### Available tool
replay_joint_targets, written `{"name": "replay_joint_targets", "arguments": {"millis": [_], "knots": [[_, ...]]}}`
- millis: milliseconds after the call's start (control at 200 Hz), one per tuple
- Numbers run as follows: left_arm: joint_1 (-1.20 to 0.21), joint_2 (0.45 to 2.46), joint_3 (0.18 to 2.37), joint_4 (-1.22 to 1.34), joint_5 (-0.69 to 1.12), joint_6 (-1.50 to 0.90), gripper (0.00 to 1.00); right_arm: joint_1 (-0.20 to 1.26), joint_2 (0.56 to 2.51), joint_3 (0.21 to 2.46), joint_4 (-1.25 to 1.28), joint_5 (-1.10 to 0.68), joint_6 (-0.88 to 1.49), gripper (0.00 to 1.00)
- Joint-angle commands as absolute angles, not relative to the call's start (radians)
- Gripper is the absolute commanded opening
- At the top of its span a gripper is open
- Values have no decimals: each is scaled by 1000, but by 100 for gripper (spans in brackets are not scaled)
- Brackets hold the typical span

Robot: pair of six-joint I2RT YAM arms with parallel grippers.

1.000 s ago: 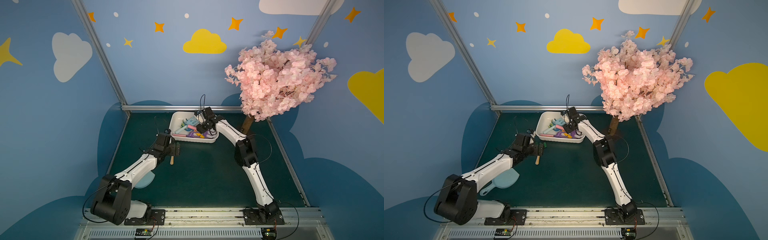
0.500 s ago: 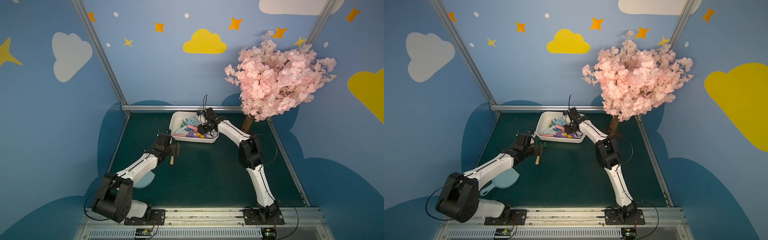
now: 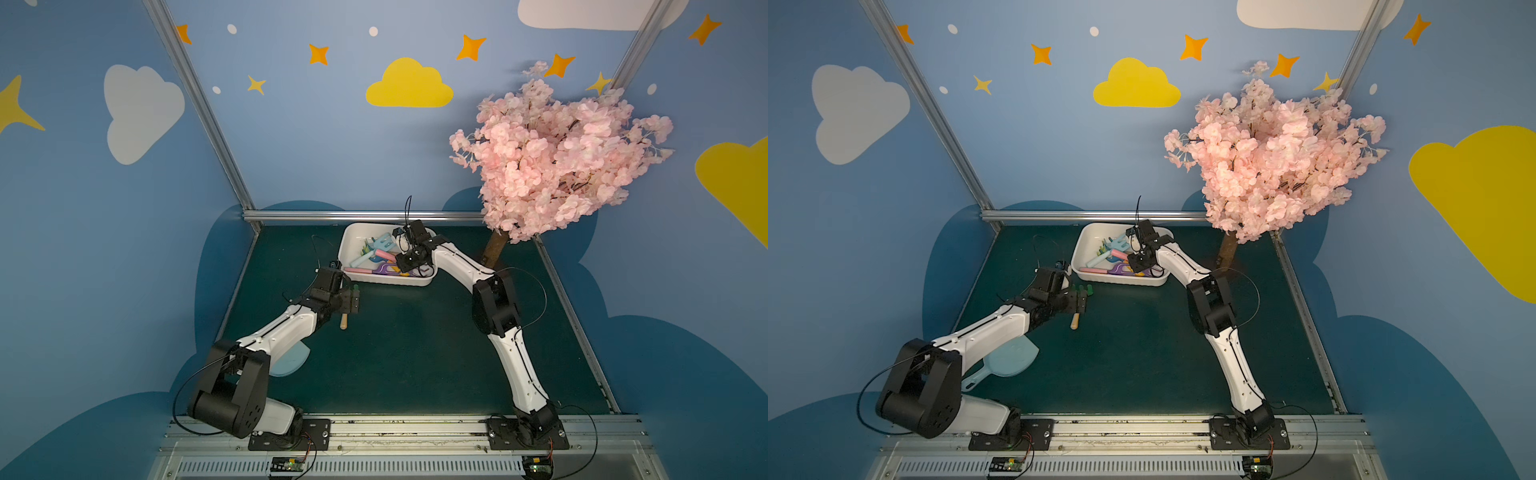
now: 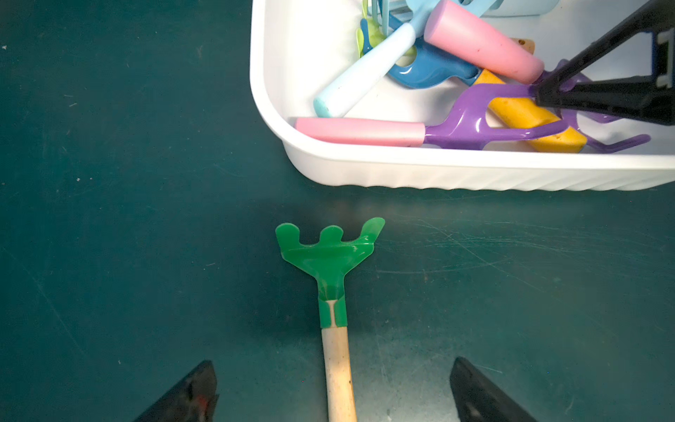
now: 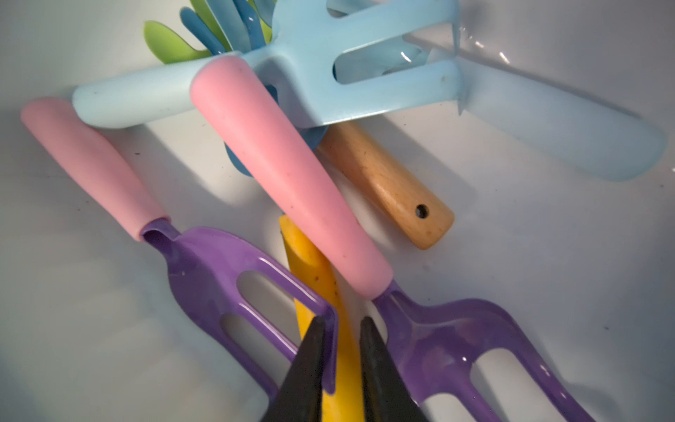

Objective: Take the hand rake out of the storage box
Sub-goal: Pick up the rake from the storage box.

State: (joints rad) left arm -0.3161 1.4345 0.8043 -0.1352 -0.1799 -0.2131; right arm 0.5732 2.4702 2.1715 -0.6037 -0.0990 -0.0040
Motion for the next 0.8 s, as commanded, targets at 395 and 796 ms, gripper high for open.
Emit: {"name": "replay_joint_targets", "arguments": {"millis": [395, 796], "knots": [[-313, 1398, 861, -163, -186, -240, 100, 556, 2350, 2173, -632, -48, -34, 0], [-313, 1325, 892, -174, -185, -230, 100, 520, 2165, 2066, -598, -73, -26, 0]]}}
